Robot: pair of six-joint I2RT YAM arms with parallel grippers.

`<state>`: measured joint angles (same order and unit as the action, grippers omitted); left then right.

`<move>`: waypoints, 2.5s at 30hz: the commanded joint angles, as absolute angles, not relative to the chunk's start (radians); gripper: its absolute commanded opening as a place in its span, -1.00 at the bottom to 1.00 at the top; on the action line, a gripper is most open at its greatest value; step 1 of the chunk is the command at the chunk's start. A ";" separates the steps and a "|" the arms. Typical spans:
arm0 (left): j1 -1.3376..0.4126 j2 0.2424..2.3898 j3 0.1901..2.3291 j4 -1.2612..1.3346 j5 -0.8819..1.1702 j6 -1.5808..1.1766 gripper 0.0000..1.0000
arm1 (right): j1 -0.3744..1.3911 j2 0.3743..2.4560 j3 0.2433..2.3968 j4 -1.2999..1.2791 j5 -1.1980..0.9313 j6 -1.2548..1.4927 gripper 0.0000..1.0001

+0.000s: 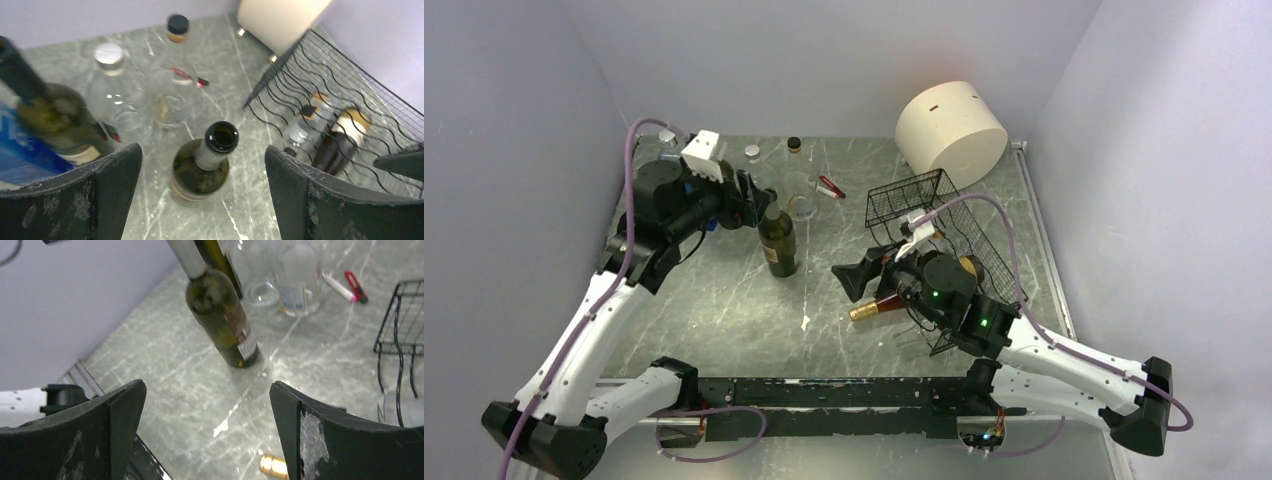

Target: Take the wine bottle off the wine rack

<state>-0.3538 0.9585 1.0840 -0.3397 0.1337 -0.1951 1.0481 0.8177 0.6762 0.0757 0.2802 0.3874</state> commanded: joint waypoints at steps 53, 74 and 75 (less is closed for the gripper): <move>-0.125 1.121 1.247 -0.451 -0.196 -0.107 -0.86 | 1.046 0.762 0.797 -0.316 0.572 0.343 1.00; 0.037 1.215 1.200 -0.361 -0.161 -0.153 -0.86 | 1.047 0.785 0.810 -0.328 0.593 0.338 1.00; 0.037 1.216 1.196 -0.361 -0.159 -0.147 -0.83 | 1.046 0.786 0.810 -0.324 0.594 0.338 1.00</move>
